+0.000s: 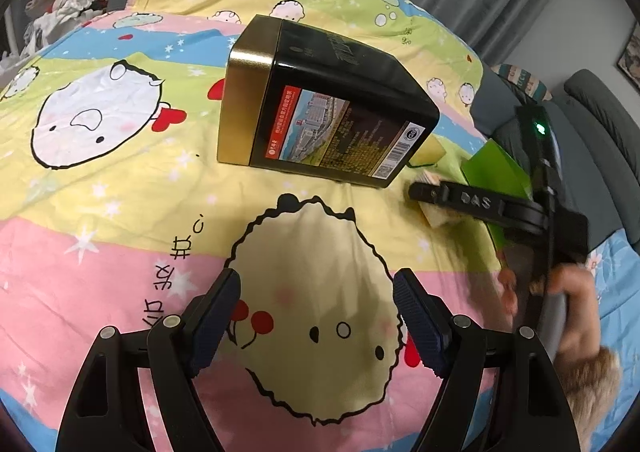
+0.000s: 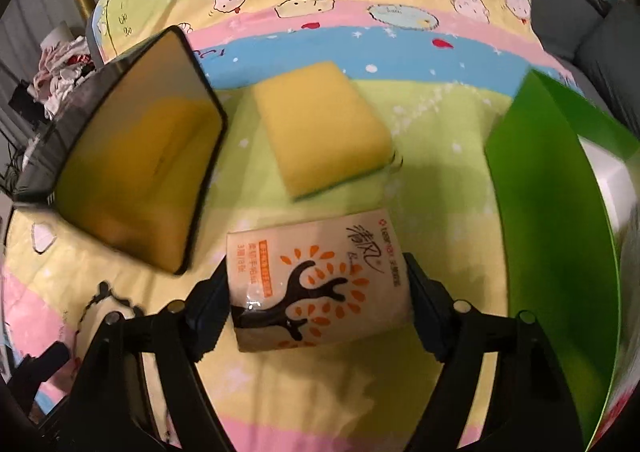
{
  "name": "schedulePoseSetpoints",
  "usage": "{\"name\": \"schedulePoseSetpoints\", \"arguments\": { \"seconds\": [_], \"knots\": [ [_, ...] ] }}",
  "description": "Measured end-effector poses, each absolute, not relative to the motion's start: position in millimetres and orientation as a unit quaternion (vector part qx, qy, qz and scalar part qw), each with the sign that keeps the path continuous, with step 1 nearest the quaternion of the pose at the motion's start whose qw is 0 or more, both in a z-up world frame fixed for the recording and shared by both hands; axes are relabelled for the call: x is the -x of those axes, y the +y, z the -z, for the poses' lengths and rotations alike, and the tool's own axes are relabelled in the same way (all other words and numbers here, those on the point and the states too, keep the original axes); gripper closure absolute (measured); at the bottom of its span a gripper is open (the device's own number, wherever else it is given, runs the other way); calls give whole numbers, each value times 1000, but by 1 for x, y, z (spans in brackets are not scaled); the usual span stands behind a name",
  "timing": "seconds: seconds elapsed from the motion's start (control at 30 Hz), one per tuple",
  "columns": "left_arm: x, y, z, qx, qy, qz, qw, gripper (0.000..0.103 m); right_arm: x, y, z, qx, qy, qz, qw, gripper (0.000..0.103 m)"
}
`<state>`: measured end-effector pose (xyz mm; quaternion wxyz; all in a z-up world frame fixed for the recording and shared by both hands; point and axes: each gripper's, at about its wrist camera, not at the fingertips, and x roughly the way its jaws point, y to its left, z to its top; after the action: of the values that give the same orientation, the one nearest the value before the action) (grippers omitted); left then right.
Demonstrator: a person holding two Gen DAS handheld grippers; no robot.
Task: Organize soft objects
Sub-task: 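Move the right gripper to the white tree-print tissue pack, then grasp the tree-print tissue pack with the right gripper, then lift the tissue pack and carry it over the white box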
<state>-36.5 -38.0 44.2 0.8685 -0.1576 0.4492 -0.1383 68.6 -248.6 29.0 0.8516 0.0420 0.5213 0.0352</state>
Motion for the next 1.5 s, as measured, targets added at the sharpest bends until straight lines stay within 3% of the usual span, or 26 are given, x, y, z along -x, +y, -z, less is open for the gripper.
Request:
{"name": "schedulePoseSetpoints", "arguments": {
  "seconds": [0.27, 0.4, 0.6, 0.63, 0.73, 0.9, 1.07, 1.5],
  "knots": [
    [41, -38, -41, 152, 453, 132, 868, 24, -16, -233, -31, -111, 535, -42, 836, 24],
    [44, -44, -42, 174, 452, 164, 860, 24, -1, -239, -36, -164, 534, -68, 826, 18],
    [41, -78, -48, 177, 435, 230, 852, 24, 8, -258, -49, -198, 498, -71, 841, 18],
    [39, -84, -48, 177, 437, 239, 849, 30, 8, -261, -47, -203, 498, -73, 840, 19],
    [31, -107, -42, 155, 453, 257, 839, 44, 7, -267, -39, -224, 507, -82, 828, 35],
    [20, -131, -37, 123, 463, 255, 840, 55, -1, -275, -28, -247, 518, -100, 813, 53],
    [22, -142, -50, 117, 441, 266, 849, 56, 1, -284, -37, -249, 504, -85, 822, 55],
    [-7, -218, -141, 92, 350, 381, 851, 56, 12, -364, -144, -258, 369, -15, 893, 54]
  ]
}}
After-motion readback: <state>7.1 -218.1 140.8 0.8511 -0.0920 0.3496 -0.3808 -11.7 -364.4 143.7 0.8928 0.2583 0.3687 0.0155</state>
